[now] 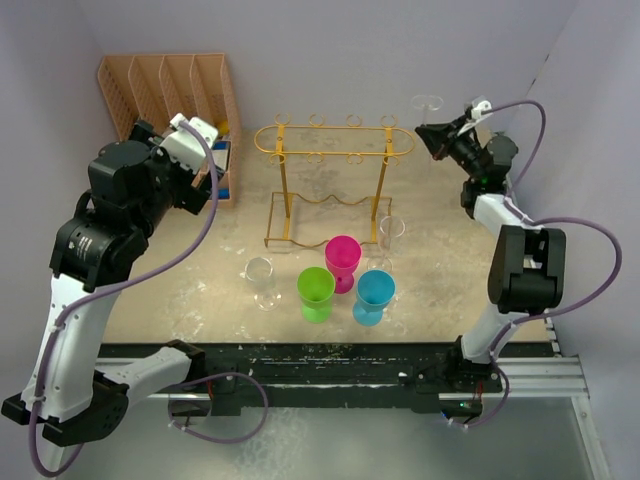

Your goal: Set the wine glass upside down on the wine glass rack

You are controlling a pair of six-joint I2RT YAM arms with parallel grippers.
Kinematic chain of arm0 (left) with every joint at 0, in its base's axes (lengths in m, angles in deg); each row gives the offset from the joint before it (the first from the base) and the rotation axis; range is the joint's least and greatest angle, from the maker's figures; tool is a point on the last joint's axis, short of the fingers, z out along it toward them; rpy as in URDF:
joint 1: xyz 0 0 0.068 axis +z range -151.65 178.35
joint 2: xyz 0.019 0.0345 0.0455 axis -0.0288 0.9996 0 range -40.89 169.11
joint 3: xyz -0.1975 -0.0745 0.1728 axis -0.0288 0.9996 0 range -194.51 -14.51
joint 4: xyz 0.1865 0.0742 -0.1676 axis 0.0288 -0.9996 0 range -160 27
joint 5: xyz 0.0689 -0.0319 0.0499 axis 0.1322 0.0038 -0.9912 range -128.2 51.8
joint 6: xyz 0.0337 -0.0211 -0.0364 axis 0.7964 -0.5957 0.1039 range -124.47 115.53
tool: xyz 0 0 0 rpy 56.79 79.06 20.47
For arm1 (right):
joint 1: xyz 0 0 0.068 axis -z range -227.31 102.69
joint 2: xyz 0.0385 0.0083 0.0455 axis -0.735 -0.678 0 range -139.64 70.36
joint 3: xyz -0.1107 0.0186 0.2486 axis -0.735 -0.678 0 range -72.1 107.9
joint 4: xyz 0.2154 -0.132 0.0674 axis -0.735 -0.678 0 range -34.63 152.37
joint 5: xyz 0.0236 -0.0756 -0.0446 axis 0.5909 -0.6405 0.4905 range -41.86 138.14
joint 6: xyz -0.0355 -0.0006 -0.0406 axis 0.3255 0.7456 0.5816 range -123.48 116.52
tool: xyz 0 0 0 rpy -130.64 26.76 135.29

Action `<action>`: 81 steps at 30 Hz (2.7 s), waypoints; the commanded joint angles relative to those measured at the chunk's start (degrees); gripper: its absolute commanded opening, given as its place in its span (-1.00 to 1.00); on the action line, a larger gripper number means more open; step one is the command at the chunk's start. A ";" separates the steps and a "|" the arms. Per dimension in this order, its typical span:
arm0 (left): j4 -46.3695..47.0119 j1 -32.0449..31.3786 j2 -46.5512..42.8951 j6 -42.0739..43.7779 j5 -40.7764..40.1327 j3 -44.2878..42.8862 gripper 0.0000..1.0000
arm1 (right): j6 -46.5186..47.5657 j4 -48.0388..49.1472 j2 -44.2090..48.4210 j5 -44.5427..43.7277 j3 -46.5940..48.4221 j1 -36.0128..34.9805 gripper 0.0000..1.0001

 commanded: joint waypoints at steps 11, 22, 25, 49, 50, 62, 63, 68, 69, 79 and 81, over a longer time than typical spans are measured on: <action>-0.02 3.79 -0.61 -0.30 2.31 1.25 0.99 | -30.44 45.97 -13.97 11.30 13.60 -0.17 -1.00; -1.93 5.81 0.15 -0.41 6.63 0.48 0.99 | -27.79 45.62 -16.96 15.13 16.54 -2.25 -1.00; -1.77 6.08 0.42 -0.36 6.38 1.31 0.99 | -26.74 45.45 -17.18 15.92 16.88 -3.41 -1.00; 0.30 6.59 2.81 -0.36 5.89 1.94 0.99 | -26.79 53.05 -18.28 19.44 15.74 -5.06 -1.00; 0.32 6.57 2.84 -0.46 5.97 1.98 0.99 | -26.89 53.23 -18.25 19.58 15.84 -5.09 -1.00; 0.85 6.56 3.47 -0.63 5.66 2.51 0.99 | -26.71 54.93 -17.33 20.31 15.86 -5.28 -1.00; 0.93 6.61 3.59 -0.73 5.64 2.55 0.99 | -26.34 54.93 -17.18 20.30 15.46 -5.28 -1.00; 1.36 6.59 3.80 -0.92 5.47 3.01 0.99 | -24.10 55.01 -15.79 19.69 13.98 -5.28 -1.00; 1.46 6.58 3.81 -0.92 5.46 3.17 0.99 | -23.63 55.03 -15.60 19.49 13.77 -5.28 -1.00; 2.31 6.55 3.88 -0.45 5.90 4.01 0.99 | -22.54 55.36 -14.87 16.83 13.80 -4.86 -1.00; 2.59 6.56 3.92 -0.39 5.98 4.15 0.99 | -22.95 55.50 -14.95 16.48 14.46 -4.70 -1.00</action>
